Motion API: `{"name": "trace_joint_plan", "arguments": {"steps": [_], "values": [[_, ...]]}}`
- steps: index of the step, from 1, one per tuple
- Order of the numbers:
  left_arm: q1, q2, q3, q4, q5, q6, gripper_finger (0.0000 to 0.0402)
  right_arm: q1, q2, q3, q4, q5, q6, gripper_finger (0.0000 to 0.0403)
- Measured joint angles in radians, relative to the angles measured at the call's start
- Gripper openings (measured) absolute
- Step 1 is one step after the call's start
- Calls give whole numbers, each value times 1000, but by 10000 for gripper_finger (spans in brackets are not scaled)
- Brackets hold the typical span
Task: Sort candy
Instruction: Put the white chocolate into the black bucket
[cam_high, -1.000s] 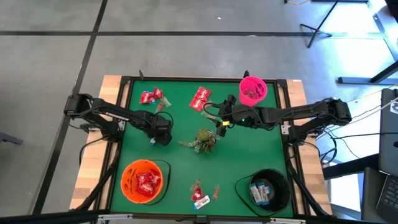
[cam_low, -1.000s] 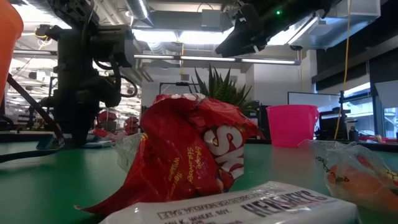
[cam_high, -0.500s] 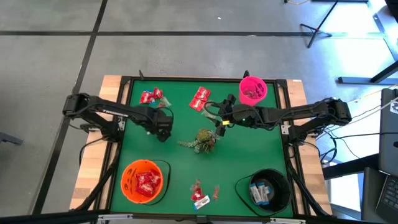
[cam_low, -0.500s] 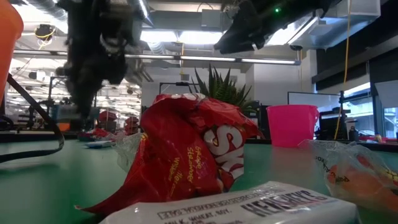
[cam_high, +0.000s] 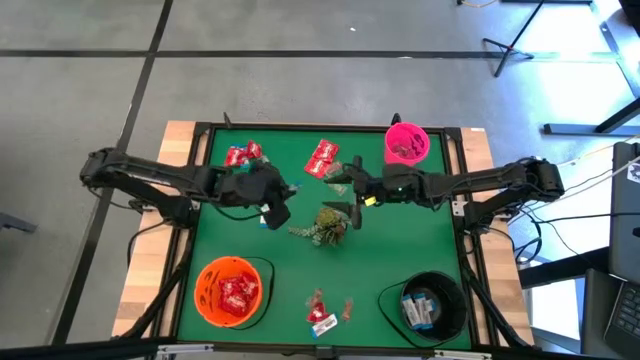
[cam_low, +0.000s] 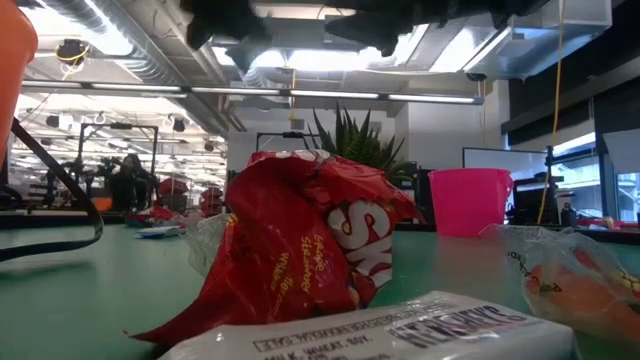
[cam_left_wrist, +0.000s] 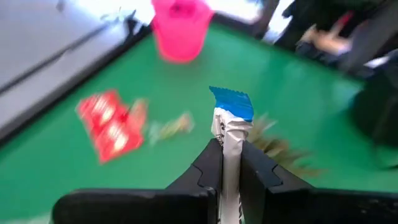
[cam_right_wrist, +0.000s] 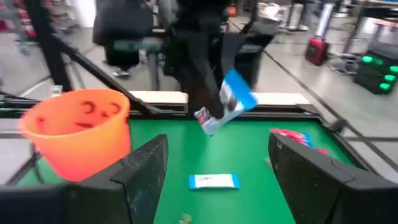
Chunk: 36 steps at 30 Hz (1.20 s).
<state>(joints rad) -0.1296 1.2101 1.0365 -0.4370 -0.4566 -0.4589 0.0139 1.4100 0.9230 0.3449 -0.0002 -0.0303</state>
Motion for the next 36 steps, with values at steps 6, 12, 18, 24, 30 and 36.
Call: {"name": "trace_joint_plan", "arguments": {"steps": [6, 12, 18, 24, 30, 36], "values": [[-25, 16, -2, 226, 4, 150, 19, 0, 84, 0, 140, -118, 77, 275], [-24, 41, -3, 344, 44, 207, 19, 0, 174, 0, 295, -170, 137, 275], [-25, 64, -3, 402, 134, 208, 19, 0, 197, -1, 415, -168, 163, 275], [-23, 109, -4, 499, 157, 244, 19, -1, 196, 0, 413, -151, 164, 272], [-13, 133, -3, 563, 232, 293, 18, 1, 196, 0, 384, -170, 168, 210], [-12, 132, -3, 552, 233, 314, 18, 1, 196, 0, 366, -201, 182, 116]]}}
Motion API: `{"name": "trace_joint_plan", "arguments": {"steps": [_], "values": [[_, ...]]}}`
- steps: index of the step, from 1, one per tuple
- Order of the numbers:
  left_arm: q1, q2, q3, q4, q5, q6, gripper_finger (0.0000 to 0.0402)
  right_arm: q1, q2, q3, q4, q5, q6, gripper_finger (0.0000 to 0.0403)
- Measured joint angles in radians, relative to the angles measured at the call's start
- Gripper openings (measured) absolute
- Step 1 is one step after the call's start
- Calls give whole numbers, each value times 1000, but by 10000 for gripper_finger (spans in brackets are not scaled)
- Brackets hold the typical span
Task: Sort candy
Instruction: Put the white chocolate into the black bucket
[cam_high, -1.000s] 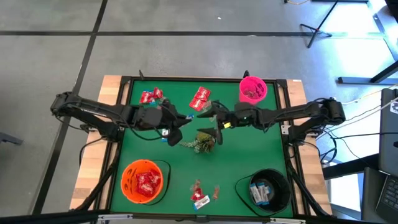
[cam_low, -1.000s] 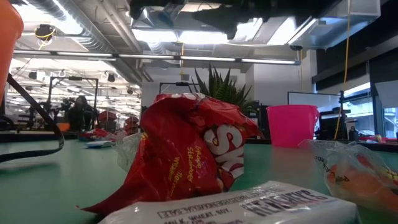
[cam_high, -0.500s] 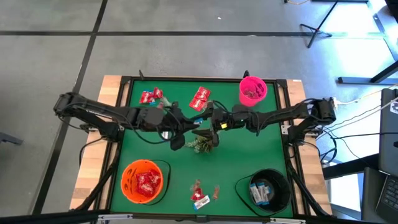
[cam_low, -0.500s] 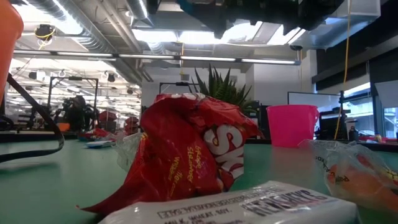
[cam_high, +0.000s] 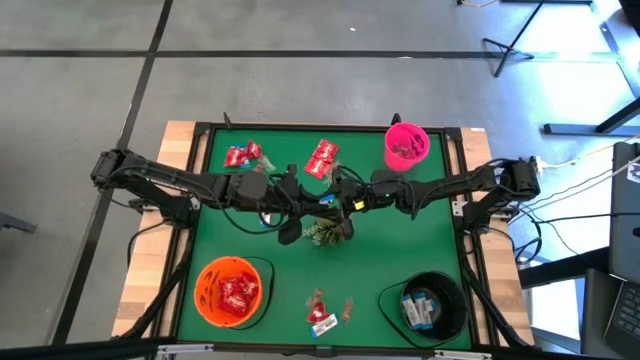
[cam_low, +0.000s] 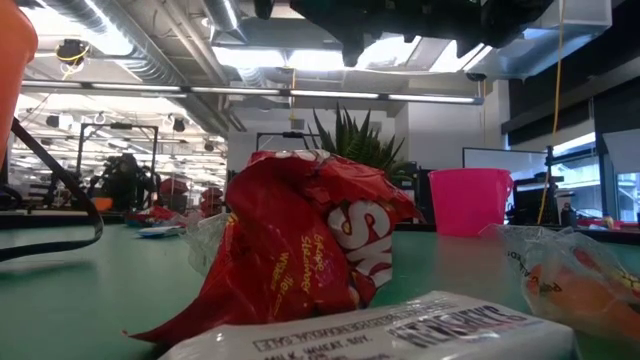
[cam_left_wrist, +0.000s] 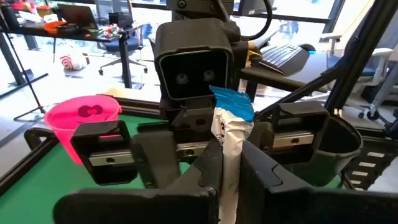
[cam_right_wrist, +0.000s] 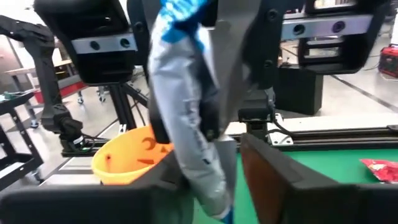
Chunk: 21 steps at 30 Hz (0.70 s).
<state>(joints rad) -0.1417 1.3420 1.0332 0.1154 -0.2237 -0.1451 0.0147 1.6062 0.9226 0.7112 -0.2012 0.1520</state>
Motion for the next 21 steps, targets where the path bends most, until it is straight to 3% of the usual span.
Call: {"name": "trace_joint_plan", "arguments": {"steps": [6, 10, 17, 21], "values": [[20, 0, 0, -11, 10, -4, 19, -1, 0, 0, -8, -45, 1, 44], [39, 0, 0, -13, 17, -59, 39, -1, 0, 0, -7, -56, 1, 18], [35, -21, 0, -39, 13, -57, 119, -2, -6, 0, -63, -81, 2, 47], [28, -100, 0, -85, -23, -56, 155, -2, -26, 0, -167, -103, 2, 57]]}}
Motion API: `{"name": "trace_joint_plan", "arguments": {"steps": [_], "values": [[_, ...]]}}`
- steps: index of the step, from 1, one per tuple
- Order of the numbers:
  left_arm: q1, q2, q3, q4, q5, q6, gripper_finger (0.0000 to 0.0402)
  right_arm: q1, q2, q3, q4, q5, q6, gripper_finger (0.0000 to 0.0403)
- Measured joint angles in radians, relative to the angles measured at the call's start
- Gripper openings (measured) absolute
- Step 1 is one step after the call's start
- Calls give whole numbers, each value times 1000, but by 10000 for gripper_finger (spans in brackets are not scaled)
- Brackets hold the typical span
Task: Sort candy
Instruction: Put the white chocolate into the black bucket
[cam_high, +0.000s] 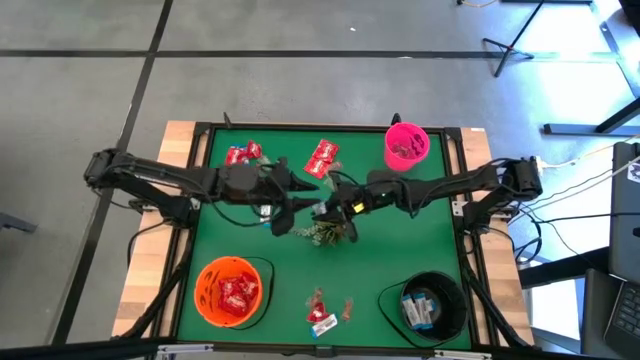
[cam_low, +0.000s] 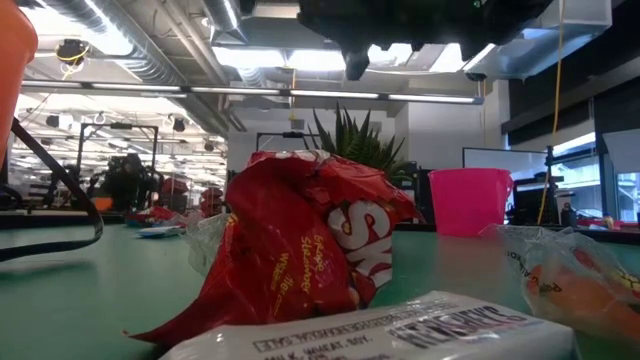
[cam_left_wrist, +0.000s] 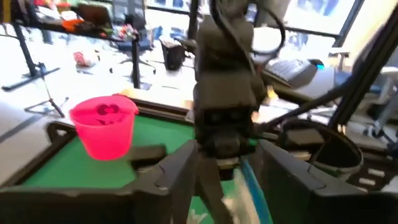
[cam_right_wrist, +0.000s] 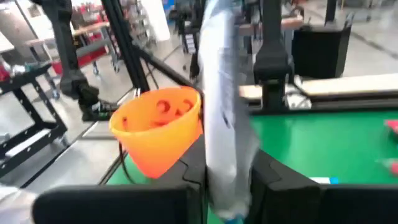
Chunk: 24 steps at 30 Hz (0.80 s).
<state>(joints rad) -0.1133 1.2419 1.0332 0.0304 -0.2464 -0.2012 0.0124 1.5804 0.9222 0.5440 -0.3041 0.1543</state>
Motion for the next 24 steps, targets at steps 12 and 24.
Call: {"name": "trace_joint_plan", "arguments": {"steps": [12, 24], "values": [[-110, -180, 1, -119, -164, 20, 172, 59, -136, 0, -262, 2, -55, 20], [-178, -174, 1, -184, -247, 0, 172, 201, -345, 0, -644, -4, 39, 28]]}}
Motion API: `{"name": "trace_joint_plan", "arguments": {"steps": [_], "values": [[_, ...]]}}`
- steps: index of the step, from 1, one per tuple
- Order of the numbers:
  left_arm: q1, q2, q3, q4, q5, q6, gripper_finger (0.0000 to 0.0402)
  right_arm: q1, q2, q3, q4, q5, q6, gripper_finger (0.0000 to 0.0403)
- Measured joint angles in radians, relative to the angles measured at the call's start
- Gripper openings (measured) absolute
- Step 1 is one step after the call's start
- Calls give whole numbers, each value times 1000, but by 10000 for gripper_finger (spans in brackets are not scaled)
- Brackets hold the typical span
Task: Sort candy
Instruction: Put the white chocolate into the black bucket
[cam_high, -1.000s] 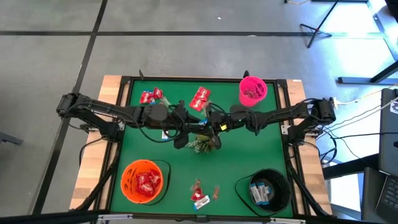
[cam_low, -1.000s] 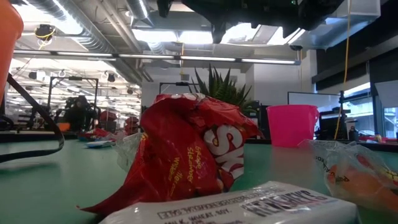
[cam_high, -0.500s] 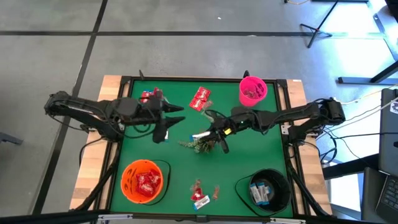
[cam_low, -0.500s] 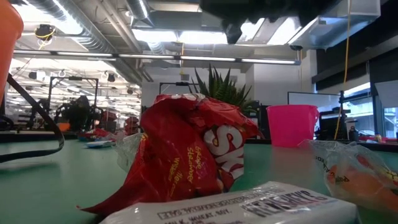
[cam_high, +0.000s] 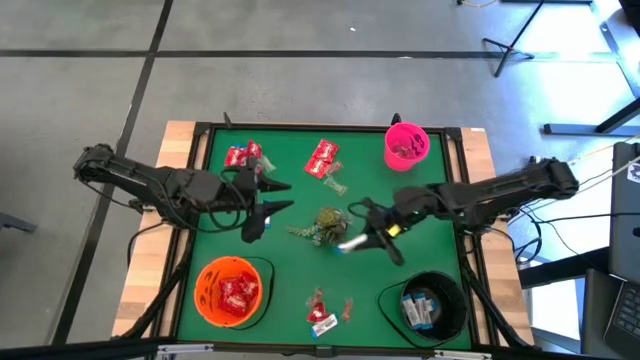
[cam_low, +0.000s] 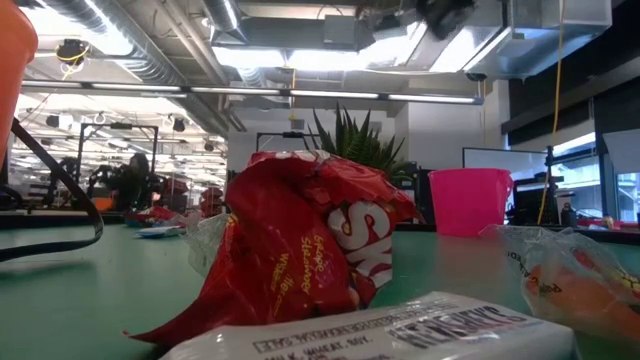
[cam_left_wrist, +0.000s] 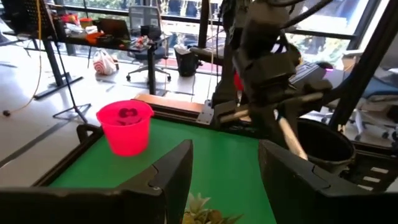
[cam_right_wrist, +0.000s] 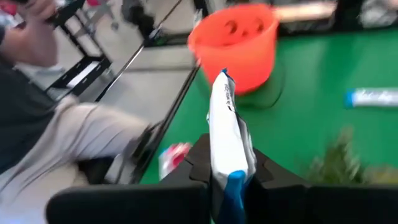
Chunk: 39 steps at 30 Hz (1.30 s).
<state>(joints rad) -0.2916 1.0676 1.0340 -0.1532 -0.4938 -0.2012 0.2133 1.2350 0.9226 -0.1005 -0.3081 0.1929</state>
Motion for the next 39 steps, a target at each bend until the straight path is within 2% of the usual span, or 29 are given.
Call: {"name": "trace_joint_plan", "arguments": {"steps": [8, 16, 22, 30, 34, 39], "values": [[-3, 13, 0, -10, -36, -5, 172, 135, -151, 1, -240, 104, 155, 31], [-6, 34, 0, -68, -47, -32, 172, 331, -229, 1, -484, 120, 526, 31], [-5, 70, -1, -84, -74, -32, 172, 485, -232, 1, -503, 159, 708, 32], [-6, 117, -1, -106, -72, -34, 172, 625, -232, 1, -562, 237, 945, 32], [-6, 126, -1, -110, -68, -35, 172, 666, -232, 0, -637, 290, 1026, 32], [-18, 126, -1, -110, -68, -34, 172, 671, -231, 0, -731, 270, 1118, 40]]}}
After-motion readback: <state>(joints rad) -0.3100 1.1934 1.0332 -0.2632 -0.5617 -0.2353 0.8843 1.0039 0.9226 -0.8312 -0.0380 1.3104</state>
